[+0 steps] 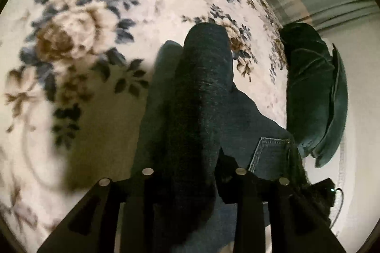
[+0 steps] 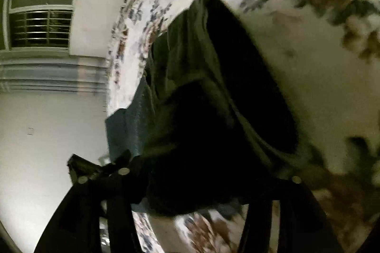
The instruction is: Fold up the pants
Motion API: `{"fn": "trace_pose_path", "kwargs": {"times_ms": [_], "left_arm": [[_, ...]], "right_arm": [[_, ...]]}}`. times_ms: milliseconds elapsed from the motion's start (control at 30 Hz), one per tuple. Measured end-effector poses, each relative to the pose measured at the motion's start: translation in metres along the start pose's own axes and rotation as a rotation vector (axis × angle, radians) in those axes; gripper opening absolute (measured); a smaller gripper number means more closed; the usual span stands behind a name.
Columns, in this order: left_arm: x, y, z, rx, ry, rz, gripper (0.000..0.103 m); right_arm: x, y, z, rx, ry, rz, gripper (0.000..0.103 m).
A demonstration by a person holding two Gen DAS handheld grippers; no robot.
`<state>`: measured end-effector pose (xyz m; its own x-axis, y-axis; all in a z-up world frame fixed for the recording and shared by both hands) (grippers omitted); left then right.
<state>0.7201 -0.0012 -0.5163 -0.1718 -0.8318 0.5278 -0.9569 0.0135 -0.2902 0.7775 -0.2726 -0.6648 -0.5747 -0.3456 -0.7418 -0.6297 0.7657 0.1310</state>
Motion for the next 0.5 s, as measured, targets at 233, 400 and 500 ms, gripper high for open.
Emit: {"fn": "trace_pose_path", "kwargs": {"times_ms": [233,400,500], "left_arm": [[0.046,0.017,-0.06,0.028,-0.33,0.179,0.03],[0.083,0.041,-0.103,0.073,-0.456,0.272,0.083],[0.11,0.05,-0.127,0.099,-0.503,0.298,0.088]], "right_arm": [[-0.02,0.042,-0.06,0.105,0.254,-0.164,0.076],[-0.05,0.097,-0.149,0.231,0.462,-0.373,0.101],[-0.087,0.122,-0.18,0.306,0.549,-0.47,0.102]]}}
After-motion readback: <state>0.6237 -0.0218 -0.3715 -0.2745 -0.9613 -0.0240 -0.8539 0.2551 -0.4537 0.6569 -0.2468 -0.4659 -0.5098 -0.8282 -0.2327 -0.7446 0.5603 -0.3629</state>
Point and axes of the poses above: each gripper's, at about its wrist camera, not at the fingertips, and z roughly the way its jaws point, x to its right, y to its underside, the point moved 6 cm from there along z, roughly the way its jaws point, and after that the axes turned 11 degrees about z, right-handed, at the moved point
